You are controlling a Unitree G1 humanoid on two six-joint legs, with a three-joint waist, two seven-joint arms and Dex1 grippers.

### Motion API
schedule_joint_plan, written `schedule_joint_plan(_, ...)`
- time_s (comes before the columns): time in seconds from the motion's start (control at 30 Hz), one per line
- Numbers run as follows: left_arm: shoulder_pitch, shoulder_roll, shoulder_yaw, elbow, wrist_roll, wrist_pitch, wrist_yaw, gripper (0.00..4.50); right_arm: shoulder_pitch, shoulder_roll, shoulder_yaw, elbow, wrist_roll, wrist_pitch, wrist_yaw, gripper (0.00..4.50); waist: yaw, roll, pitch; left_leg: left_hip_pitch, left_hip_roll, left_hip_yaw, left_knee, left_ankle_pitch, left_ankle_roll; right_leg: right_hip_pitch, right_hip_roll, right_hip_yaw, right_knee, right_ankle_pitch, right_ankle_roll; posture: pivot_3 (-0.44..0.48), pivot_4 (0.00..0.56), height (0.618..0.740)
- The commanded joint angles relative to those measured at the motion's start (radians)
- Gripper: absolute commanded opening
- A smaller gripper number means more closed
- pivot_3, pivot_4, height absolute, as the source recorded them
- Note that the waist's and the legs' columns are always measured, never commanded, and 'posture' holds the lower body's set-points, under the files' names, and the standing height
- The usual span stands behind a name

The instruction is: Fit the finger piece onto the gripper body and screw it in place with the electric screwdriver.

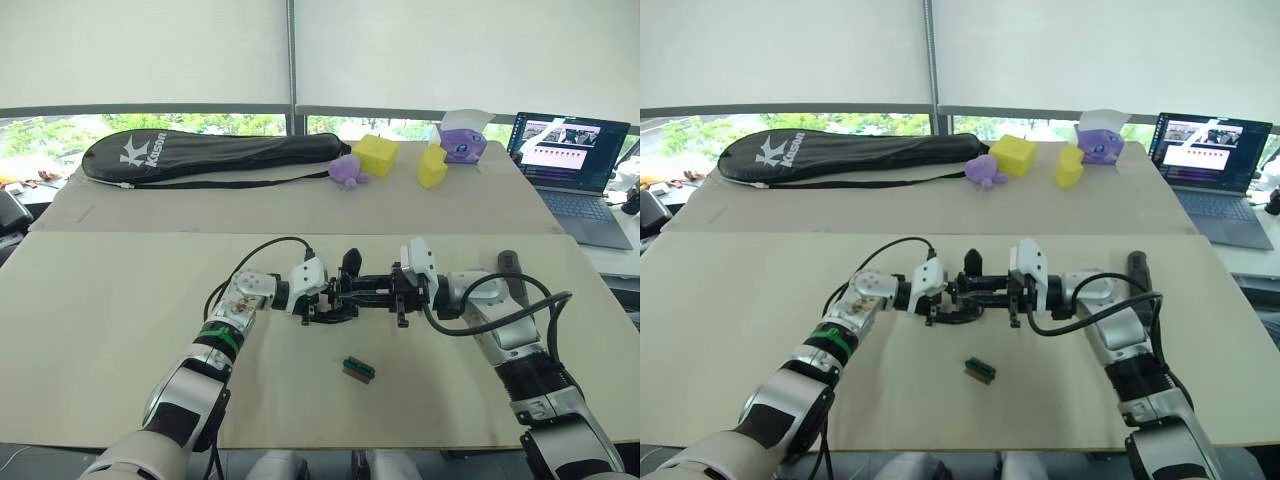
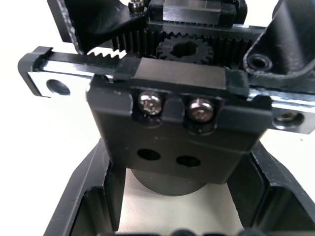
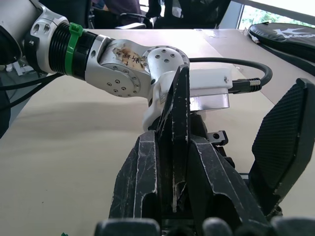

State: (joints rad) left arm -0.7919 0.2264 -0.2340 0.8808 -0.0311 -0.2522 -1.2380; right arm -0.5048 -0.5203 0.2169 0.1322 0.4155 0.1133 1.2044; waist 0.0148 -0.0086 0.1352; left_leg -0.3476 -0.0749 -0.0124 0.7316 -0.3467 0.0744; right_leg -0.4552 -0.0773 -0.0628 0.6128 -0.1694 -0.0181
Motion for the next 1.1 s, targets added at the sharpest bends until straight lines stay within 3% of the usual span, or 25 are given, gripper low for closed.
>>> schedule_joint_plan(0.03, -0.007, -0.002, 0.012, -0.051, -0.015, -0.011, -0.01, 2.3, 0.09, -0.027, 0.055, 0.071, -0.107, 0.05, -0.027, 0.36, 0.0, 0.0, -0.003, 0.0, 0.0, 0.0, 0.0, 0.0, 0.0, 0.0, 0.0, 0.0, 0.0, 0.0, 0.0, 0.0, 0.15, 0.74)
schedule_joint_plan(0.27, -0.004, 0.001, 0.012, -0.054, -0.014, -0.01, -0.008, 2.3, 0.131, -0.01, 0.04, 0.087, -0.095, 0.034, -0.049, 0.36, -0.001, 0.0, -0.009, 0.0, 0.0, 0.0, -0.001, 0.0, 0.0, 0.0, 0.0, 0.0, -0.001, 0.0, 0.0, 0.0, 0.15, 0.74)
schedule_joint_plan(0.6, -0.014, 0.0, 0.013, -0.044, -0.011, -0.015, -0.007, 2.29, 0.062, -0.011, 0.033, 0.148, -0.092, 0.053, 0.013, 0.36, -0.001, 0.0, -0.009, 0.0, 0.0, 0.0, -0.002, 0.0, 0.0, 0.0, 0.0, 0.0, -0.001, 0.0, 0.0, 0.0, 0.15, 0.74)
schedule_joint_plan(0.87, -0.02, -0.004, 0.013, -0.037, -0.009, -0.015, -0.002, 2.29, 0.053, -0.032, -0.025, -0.007, -0.022, 0.091, 0.013, 0.36, 0.001, 0.0, -0.009, 0.0, 0.0, 0.0, -0.002, 0.0, 0.0, -0.001, 0.0, 0.0, -0.001, 0.0, 0.0, 0.0, 0.15, 0.74)
schedule_joint_plan(0.93, -0.022, -0.005, 0.014, -0.033, -0.008, -0.016, -0.002, 2.3, 0.04, -0.05, -0.062, -0.095, 0.028, 0.145, 0.008, 1.39, 0.004, 0.0, -0.009, -0.001, 0.0, 0.0, -0.001, 0.0, 0.001, -0.001, 0.0, 0.0, -0.001, 0.0, 0.0, 0.0, 0.15, 0.74)
schedule_joint_plan(1.1, -0.029, -0.011, 0.016, -0.018, -0.009, -0.021, 0.001, 2.3, 0.037, -0.142, -0.146, -0.29, 0.114, 0.276, -0.001, 3.13, 0.004, 0.002, -0.006, -0.007, 0.0, 0.0, -0.001, -0.001, 0.001, -0.006, 0.0, 0.0, -0.002, 0.0, 0.0, 0.0, 0.15, 0.74)
